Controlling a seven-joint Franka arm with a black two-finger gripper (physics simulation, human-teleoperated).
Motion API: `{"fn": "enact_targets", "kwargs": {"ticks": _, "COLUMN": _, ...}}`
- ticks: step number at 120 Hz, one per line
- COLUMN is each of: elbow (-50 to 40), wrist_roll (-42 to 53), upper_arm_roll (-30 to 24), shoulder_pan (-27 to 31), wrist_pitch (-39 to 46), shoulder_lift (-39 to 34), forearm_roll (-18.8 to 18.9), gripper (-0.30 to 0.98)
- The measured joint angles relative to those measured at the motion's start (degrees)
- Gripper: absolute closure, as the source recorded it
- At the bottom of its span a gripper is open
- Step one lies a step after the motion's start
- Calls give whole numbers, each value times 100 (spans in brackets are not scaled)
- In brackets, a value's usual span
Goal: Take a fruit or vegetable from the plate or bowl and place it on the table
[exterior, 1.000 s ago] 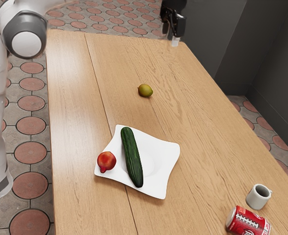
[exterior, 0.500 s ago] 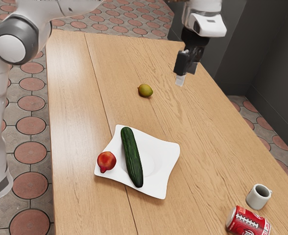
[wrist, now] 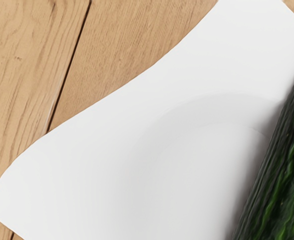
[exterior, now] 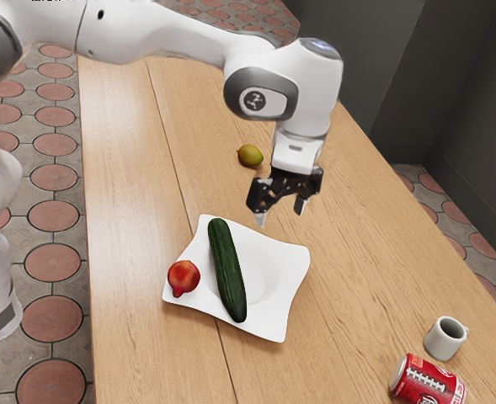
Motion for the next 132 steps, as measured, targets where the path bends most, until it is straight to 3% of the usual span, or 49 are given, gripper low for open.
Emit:
{"fn": "enact_targets", "kwargs": {"ticks": 13, "elbow": -367, "wrist_roll": 333, "upper_arm_roll": 68, "shoulder_pan": -269, "wrist_pitch": 354, "shoulder_lift": -127, "forearm_roll": -76, "gripper": 0}}
{"fn": "enact_targets", "kwargs": {"ticks": 51, "elbow": -1214, "wrist_roll": 1029, "upper_arm_roll": 79, "shoulder_pan": -226, "wrist_pitch": 695, "shoulder_lift": -596, "forearm_roll": -270, "gripper": 0}}
{"fn": "enact_targets", "kwargs": {"ticks": 132, "elbow": -1658, "wrist_roll": 1735, "upper_arm_roll": 79, "shoulder_pan": -230, "wrist_pitch": 525, "shoulder_lift": -314, "forearm_roll": -347, "gripper": 0}}
